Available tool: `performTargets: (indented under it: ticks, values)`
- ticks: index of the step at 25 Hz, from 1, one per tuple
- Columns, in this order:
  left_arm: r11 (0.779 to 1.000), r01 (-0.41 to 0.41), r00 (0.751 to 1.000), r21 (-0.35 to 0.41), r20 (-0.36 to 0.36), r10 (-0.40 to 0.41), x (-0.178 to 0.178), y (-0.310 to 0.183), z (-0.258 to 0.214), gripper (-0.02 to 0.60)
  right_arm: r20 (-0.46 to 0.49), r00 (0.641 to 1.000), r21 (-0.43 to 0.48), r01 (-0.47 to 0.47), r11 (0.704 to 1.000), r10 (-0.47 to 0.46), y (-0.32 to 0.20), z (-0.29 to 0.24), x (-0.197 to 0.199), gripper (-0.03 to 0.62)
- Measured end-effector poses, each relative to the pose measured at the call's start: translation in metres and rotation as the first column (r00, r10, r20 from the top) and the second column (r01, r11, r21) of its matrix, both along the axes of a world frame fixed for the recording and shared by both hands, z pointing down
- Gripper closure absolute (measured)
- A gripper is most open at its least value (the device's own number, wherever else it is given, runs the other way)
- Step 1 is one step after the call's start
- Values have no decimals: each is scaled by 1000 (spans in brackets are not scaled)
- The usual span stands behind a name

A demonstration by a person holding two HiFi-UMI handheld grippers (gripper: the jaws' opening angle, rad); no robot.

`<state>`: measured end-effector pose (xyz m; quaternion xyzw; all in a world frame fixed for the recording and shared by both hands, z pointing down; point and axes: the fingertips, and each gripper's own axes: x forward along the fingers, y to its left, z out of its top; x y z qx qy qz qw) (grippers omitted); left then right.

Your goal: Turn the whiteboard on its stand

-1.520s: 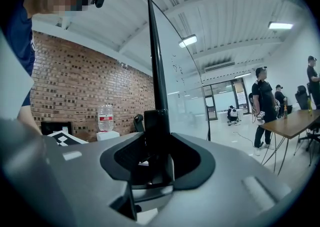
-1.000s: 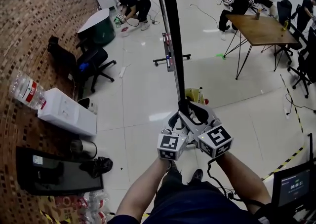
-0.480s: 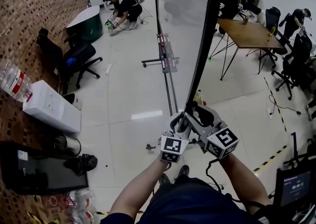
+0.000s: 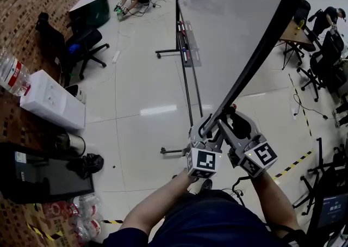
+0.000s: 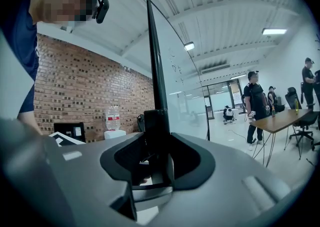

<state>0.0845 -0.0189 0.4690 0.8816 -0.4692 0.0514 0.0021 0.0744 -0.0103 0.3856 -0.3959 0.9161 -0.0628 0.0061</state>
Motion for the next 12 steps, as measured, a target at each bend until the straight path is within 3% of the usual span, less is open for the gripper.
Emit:
performTargets:
  ticks: [5,7,12]
  values:
    - [999,-6,1000,-33,24,7,20,14,8,347,20,999,4,29,1000,-29,17,1,11,433]
    - [999,30,999,-42,28,-29,22,17,12,334,20,997,0,73,997,-73,25,2,8,433]
    - [990,126,992,-56,18,-126,16,36,18,393,77,994,11,74,997,-75,48,-3,8,433]
